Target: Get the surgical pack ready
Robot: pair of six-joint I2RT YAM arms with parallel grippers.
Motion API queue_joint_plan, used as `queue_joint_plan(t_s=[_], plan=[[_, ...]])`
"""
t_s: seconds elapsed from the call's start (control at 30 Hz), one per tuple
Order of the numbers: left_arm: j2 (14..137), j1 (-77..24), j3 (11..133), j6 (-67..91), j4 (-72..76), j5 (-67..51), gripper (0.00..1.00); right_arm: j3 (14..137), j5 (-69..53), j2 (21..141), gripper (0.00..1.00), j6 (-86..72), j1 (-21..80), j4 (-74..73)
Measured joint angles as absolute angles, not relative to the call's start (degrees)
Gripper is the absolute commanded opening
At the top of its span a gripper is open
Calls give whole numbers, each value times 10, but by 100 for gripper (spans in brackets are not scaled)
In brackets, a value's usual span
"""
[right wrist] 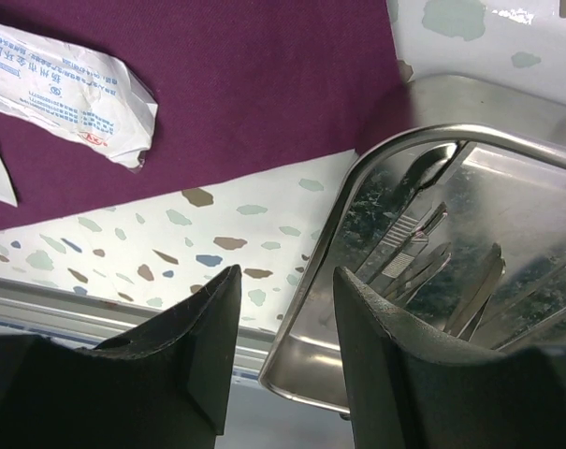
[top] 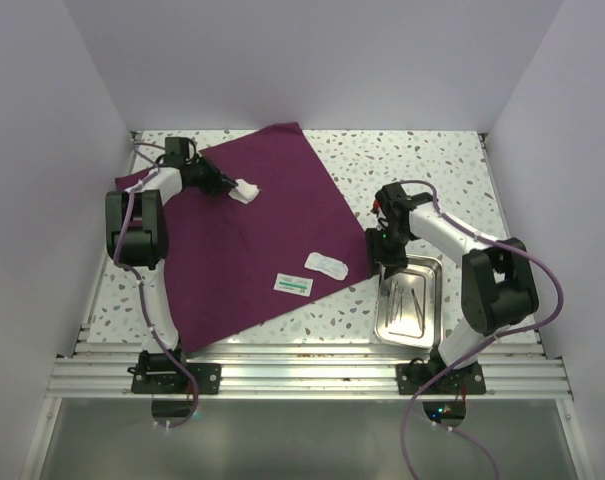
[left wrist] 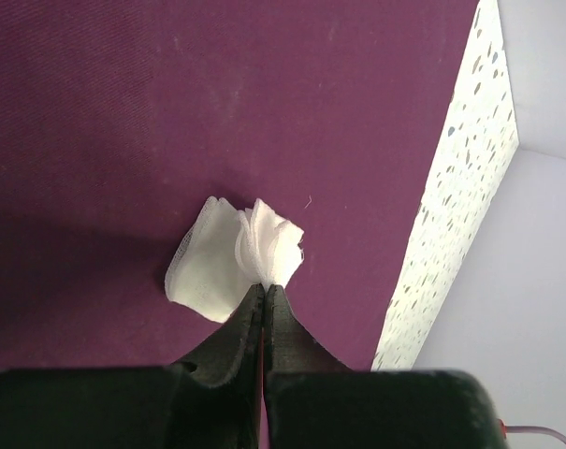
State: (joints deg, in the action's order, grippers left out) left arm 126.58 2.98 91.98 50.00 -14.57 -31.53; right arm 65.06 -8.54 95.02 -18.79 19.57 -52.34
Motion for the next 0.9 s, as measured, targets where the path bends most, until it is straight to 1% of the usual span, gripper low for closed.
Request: queue_joint_plan(t_s=[0.9], plan=[[1274,44,910,486,-146,-302,0,654,-85,953,48,-188,196,-523]])
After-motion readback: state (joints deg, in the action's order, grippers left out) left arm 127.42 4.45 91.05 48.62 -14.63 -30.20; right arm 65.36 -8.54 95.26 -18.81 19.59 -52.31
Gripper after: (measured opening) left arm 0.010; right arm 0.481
